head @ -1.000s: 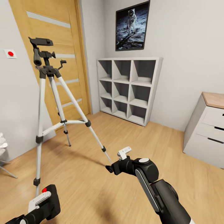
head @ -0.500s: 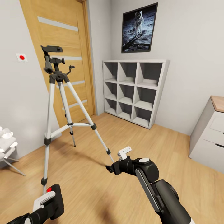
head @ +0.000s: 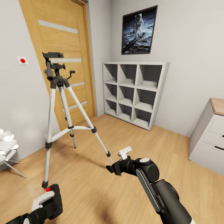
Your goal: Attach the digital camera to the camera tripod in the bedroom.
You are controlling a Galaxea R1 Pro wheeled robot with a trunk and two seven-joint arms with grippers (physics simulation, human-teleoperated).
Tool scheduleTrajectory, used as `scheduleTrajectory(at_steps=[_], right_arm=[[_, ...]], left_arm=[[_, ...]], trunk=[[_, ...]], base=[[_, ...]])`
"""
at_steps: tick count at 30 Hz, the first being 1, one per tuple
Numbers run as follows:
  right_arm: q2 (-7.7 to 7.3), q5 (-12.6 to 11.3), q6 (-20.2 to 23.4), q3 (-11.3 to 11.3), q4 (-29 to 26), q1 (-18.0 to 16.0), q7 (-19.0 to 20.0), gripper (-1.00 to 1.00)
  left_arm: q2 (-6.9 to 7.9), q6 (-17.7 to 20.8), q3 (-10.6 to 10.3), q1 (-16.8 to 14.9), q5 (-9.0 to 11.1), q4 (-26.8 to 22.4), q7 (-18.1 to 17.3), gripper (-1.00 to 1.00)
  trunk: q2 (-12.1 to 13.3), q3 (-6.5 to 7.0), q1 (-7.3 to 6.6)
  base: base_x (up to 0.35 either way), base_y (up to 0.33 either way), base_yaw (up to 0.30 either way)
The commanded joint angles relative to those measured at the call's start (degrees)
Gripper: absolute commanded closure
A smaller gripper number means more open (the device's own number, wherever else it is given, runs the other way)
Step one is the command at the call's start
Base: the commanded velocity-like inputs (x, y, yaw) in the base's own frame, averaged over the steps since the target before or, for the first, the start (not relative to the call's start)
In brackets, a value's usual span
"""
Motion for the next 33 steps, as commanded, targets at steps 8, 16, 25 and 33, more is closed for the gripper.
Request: scheduleTrajectory(at_steps=[8,16,25,33], right_arm=[[0.15,-0.5,0.3,0.1,0.0,0.0,-0.2,-1.0],[0.3,-0.5,0.3,0.5,0.0,0.0,-0.2,-1.0],[0.34,-0.5,0.3,0.8,0.0,0.0,-0.4,-1.0],[0.55,-0.5,0.3,0.9,0.0,0.0,-0.4,-1.0]], left_arm=[[0.07,0.4,11.5,0.2,4.7,-0.5,-2.1,1.0],[0.02,0.5,20.7,0.2,8.5,-0.5,-2.7,1.0],[-0.16,0.6,23.8,0.2,9.1,-0.5,-2.5,1.0],[-0.15,0.5,23.6,0.3,9.2,-0.7,-3.1,1.0]], trunk=[[3.2,1.39,-1.77],[6.4,2.82,-3.53],[10.0,4.44,-5.5],[10.8,4.8,-5.94]], base=[[0.0,0.0,0.0],[0.0,0.0,0.0],[0.0,0.0,0.0],[0.0,0.0,0.0]])
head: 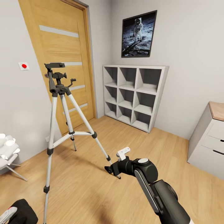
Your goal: Attach the digital camera to the camera tripod in the bedroom.
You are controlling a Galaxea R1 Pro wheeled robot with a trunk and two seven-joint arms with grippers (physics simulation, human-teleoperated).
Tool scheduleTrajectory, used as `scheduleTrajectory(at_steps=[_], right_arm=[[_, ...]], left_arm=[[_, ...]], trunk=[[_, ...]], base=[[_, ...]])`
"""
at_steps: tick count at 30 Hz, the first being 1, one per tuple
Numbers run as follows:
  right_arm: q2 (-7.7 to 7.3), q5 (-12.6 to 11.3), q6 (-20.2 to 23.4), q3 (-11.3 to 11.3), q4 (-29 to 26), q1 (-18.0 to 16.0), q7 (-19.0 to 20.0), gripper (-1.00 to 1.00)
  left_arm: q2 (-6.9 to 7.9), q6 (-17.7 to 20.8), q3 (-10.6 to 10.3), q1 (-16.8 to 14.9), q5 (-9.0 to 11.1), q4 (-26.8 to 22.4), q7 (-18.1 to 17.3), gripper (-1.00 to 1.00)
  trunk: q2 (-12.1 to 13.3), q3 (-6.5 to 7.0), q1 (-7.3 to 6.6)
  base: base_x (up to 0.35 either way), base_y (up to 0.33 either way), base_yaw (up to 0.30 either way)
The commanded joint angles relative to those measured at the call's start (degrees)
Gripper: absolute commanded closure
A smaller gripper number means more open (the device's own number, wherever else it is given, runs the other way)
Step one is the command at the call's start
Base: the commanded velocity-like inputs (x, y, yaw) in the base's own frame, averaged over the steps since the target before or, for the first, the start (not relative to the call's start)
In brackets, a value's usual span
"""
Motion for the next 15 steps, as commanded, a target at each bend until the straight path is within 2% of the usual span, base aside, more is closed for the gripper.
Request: scheduleTrajectory(at_steps=[1,7,15], right_arm=[[0.01,-0.5,0.3,0.0,0.0,-0.1,-0.3,-1.0],[0.04,-0.5,0.3,0.0,0.0,0.0,-0.3,-1.0],[0.07,-0.5,0.3,0.0,0.0,0.1,-0.4,-1.0]], left_arm=[[-0.03,0.3,-0.1,-0.1,0.1,-0.1,-0.3,1.0],[-0.09,-0.7,-2.2,0.0,-0.1,-0.3,-0.8,1.0],[-0.08,-1.5,-2.9,0.0,0.0,0.1,-1.1,1.0]], trunk=[[0.0,-0.05,-0.01],[0.0,-0.05,-0.01],[0.0,-0.05,-0.01]], base=[[0.0,0.0,0.0],[-0.02,0.048,0.0],[-0.011,0.245,0.0]])
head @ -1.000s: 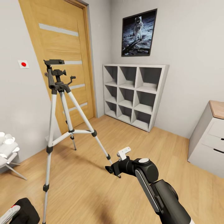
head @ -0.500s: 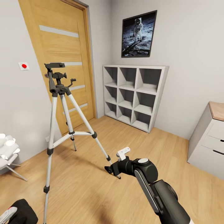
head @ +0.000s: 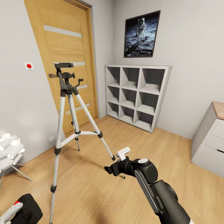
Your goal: Attach the digital camera to the camera tripod in the bedroom.
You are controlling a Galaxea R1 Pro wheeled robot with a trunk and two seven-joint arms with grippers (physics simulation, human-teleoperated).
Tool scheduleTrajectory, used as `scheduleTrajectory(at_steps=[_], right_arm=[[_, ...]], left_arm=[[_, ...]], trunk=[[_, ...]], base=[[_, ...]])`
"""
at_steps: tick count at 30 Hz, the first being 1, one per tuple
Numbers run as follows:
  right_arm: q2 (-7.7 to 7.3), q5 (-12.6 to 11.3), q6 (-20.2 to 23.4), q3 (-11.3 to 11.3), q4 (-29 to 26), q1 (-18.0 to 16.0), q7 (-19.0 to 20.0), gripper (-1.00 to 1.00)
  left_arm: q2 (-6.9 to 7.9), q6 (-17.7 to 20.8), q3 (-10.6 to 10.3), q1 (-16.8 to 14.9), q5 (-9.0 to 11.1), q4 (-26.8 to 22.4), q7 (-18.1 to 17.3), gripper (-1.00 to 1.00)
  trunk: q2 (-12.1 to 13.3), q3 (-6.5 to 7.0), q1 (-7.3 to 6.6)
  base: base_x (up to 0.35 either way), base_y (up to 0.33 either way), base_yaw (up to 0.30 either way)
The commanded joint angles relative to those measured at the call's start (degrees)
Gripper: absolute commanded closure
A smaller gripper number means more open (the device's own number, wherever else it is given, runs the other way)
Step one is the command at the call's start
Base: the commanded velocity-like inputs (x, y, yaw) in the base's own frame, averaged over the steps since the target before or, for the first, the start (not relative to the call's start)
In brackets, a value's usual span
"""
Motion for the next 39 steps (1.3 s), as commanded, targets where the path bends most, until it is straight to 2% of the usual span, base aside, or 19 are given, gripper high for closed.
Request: scheduleTrajectory(at_steps=[1,14,27,39], right_arm=[[0.03,-0.5,0.3,0.0,0.0,0.0,-0.3,-1.0],[0.07,-0.6,0.3,0.0,0.0,0.1,-0.4,-1.0],[0.0,-0.5,0.3,-0.1,0.0,0.1,-0.4,-1.0],[-0.07,-0.5,0.3,-0.2,0.0,0.1,-0.4,-1.0]], left_arm=[[-0.02,0.3,0.1,-0.1,0.2,0.1,-0.2,1.0],[0.05,0.2,0.0,-0.1,0.3,0.3,-0.3,1.0],[-0.02,0.2,-0.1,-0.1,0.3,0.4,-0.4,1.0],[-0.04,0.2,-0.2,-0.1,0.3,0.4,-0.7,1.0]], trunk=[[0.0,-0.05,-0.01],[0.0,-0.05,-0.01],[0.0,-0.05,-0.01],[0.0,-0.05,-0.01]], base=[[-0.004,0.297,0.0],[-0.001,0.316,-0.02],[0.057,0.327,0.161],[0.171,0.303,-0.139]])
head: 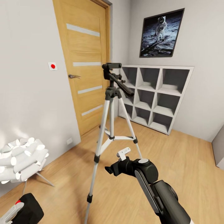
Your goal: Attach the digital camera to the camera tripod in the bedroom.
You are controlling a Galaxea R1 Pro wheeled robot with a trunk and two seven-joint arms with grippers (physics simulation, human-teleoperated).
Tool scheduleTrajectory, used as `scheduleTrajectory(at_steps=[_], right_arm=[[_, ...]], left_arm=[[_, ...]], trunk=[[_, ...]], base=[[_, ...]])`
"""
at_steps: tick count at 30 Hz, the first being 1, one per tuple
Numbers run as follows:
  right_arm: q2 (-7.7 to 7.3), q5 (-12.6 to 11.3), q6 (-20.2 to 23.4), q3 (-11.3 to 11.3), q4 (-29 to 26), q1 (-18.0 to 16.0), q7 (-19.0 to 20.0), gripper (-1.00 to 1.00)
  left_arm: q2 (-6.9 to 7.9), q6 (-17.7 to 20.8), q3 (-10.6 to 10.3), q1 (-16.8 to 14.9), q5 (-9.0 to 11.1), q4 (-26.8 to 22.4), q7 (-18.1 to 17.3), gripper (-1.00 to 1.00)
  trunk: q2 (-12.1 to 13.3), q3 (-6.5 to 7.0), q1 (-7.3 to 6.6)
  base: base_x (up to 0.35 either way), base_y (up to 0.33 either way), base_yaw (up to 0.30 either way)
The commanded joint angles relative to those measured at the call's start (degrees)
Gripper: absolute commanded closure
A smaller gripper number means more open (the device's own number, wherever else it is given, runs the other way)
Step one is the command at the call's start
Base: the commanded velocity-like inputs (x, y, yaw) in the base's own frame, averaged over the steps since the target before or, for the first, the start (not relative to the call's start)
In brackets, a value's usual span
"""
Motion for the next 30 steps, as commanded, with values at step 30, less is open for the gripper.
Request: scheduleTrajectory(at_steps=[30], right_arm=[[-0.09,-0.6,0.3,-0.3,0.0,-0.1,-0.3,-1.0]], left_arm=[[0.25,0.5,-2.6,-0.1,0.1,0.0,-1.1,1.0]], trunk=[[0.0,-0.05,0.02]], base=[[0.044,0.09,-0.182]])
